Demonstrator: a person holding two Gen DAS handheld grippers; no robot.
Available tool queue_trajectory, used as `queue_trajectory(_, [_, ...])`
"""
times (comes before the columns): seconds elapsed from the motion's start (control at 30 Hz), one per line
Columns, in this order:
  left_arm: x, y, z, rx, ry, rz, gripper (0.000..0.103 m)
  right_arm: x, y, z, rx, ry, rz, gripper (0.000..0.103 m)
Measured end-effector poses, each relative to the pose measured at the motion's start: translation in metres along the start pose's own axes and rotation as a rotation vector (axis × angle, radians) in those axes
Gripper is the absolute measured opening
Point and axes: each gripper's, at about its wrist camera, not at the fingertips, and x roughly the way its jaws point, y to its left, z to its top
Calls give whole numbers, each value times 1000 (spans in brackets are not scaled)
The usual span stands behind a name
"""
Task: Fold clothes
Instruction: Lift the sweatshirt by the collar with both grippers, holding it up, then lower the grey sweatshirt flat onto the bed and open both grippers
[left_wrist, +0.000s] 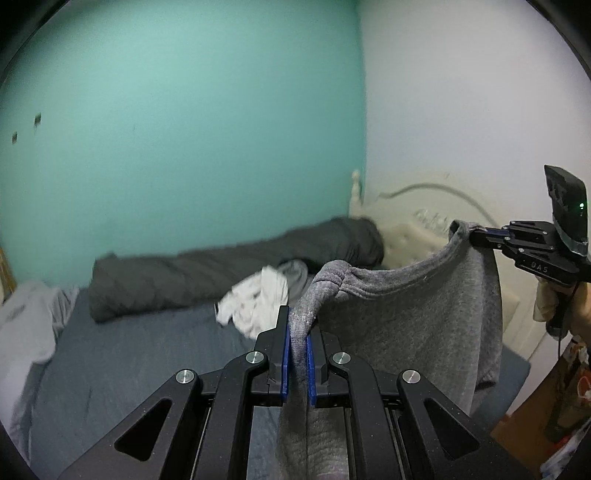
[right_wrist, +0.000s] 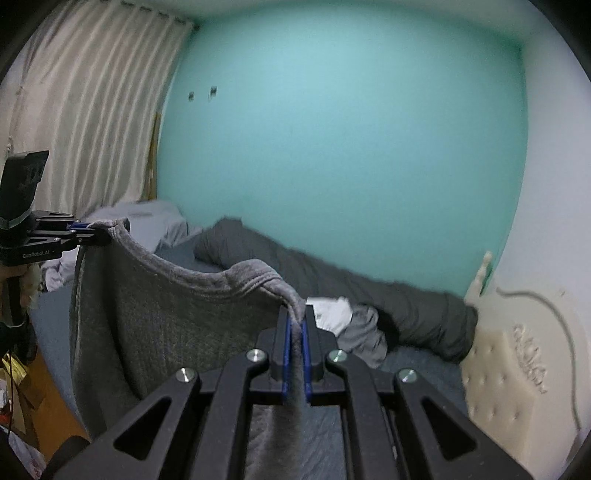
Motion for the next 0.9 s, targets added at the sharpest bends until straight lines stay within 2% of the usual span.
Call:
queue_trajectory(0.23, [109,43,-43,-66,118,10,7,117,-14,-46,45,115,27,5])
queue_trajectory(0.57, [259,103,-63,-133,220,15,7,274,-41,-87,104,226,26,5])
queue_trajectory(0.9, [404,151,-91,-195,322,21,7,408,-71,-123,155,296,2,5])
